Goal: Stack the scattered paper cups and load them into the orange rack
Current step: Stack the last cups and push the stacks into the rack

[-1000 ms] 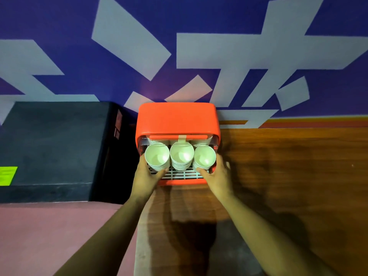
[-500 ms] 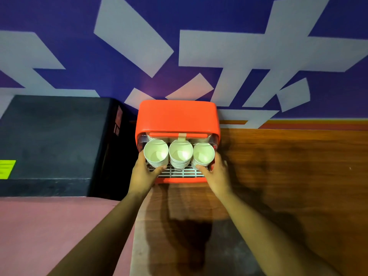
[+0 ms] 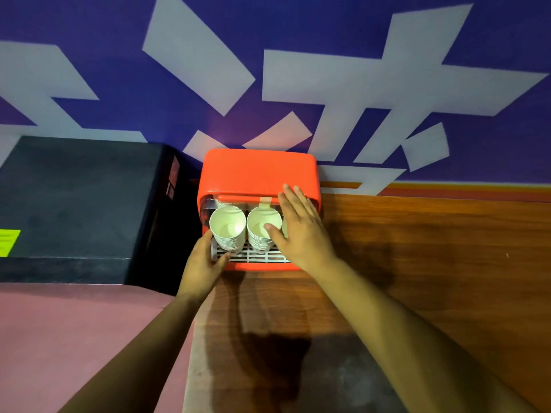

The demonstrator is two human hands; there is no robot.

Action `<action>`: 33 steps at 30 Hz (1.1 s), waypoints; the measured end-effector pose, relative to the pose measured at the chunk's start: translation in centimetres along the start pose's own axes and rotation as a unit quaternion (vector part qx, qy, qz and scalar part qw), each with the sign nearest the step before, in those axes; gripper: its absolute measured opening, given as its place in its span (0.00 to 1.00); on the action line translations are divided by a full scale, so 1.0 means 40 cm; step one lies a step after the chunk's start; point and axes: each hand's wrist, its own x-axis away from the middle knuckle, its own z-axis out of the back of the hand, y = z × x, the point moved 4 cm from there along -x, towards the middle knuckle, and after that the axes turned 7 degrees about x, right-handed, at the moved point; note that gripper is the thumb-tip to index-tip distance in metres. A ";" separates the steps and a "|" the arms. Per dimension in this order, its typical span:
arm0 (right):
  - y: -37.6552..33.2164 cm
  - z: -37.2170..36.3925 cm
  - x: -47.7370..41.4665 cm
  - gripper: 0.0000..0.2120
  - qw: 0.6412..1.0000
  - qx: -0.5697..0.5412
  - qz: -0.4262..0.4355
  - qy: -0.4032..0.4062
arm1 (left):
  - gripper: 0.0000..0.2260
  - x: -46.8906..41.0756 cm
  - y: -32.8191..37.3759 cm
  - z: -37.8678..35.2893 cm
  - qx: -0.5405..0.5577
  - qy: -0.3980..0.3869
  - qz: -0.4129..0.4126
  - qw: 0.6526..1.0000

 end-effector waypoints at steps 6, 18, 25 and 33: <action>-0.019 -0.002 0.076 0.30 1.000 0.021 0.002 0.021 | 0.20 0.006 0.022 0.003 0.020 0.006 0.004 1.000; -0.028 -0.027 0.158 0.26 0.998 0.021 -0.007 0.055 | 0.15 0.023 0.005 0.041 0.301 0.102 0.109 0.942; -0.018 -0.038 0.088 0.28 0.990 0.121 -0.039 0.056 | 0.34 0.008 0.073 0.027 0.208 -0.039 0.002 0.977; -0.016 -0.077 0.076 0.16 0.977 0.160 -0.029 0.137 | 0.46 -0.018 0.043 0.031 0.025 0.067 0.004 0.997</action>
